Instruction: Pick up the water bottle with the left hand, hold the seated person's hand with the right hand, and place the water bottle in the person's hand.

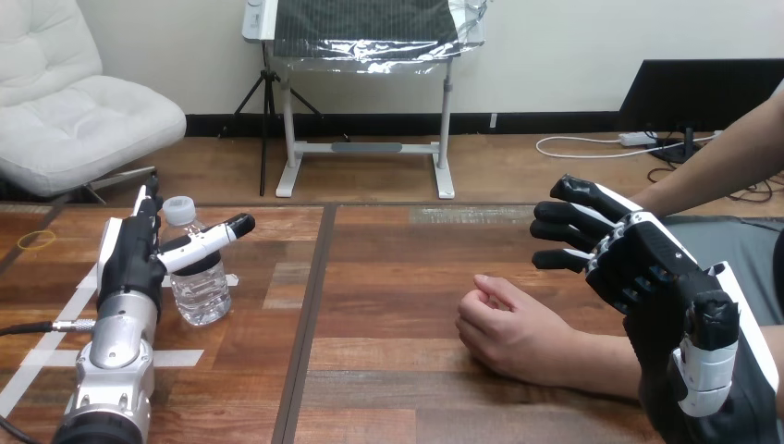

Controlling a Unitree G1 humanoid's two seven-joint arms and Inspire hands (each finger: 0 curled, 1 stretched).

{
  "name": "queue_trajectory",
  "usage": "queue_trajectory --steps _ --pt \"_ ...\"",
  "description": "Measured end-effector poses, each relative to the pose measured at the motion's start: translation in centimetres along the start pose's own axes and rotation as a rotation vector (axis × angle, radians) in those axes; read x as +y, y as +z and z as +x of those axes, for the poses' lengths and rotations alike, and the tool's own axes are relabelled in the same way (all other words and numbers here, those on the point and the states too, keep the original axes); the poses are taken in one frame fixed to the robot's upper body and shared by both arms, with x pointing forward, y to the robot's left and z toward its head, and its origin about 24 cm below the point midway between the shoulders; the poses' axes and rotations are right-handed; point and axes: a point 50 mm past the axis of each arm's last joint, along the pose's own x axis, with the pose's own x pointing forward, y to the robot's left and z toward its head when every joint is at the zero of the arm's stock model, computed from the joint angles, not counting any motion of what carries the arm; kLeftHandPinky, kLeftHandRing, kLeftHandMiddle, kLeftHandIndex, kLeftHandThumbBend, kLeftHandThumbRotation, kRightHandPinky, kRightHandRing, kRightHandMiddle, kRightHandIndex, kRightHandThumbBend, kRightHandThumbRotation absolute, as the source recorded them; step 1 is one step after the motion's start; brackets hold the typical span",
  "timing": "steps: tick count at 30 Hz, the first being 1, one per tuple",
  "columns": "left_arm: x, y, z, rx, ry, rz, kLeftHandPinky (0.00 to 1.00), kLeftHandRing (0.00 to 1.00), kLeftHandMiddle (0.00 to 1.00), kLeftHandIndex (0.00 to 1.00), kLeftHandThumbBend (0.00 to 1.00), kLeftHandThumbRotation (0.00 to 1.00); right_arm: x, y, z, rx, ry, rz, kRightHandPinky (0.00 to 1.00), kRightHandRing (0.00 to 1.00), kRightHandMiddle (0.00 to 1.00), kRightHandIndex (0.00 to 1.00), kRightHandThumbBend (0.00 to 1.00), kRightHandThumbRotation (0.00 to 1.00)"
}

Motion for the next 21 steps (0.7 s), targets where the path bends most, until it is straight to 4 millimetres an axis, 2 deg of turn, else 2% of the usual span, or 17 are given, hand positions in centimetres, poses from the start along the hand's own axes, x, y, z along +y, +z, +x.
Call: queue_trajectory --steps 21 --pt "-0.29 -0.07 0.09 0.022 0.01 0.008 0.98 1.0 1.0 1.0 1.0 0.24 -0.02 -0.06 0.02 0.012 -0.001 0.004 0.7 0.77 0.78 0.81 1.0 1.0"
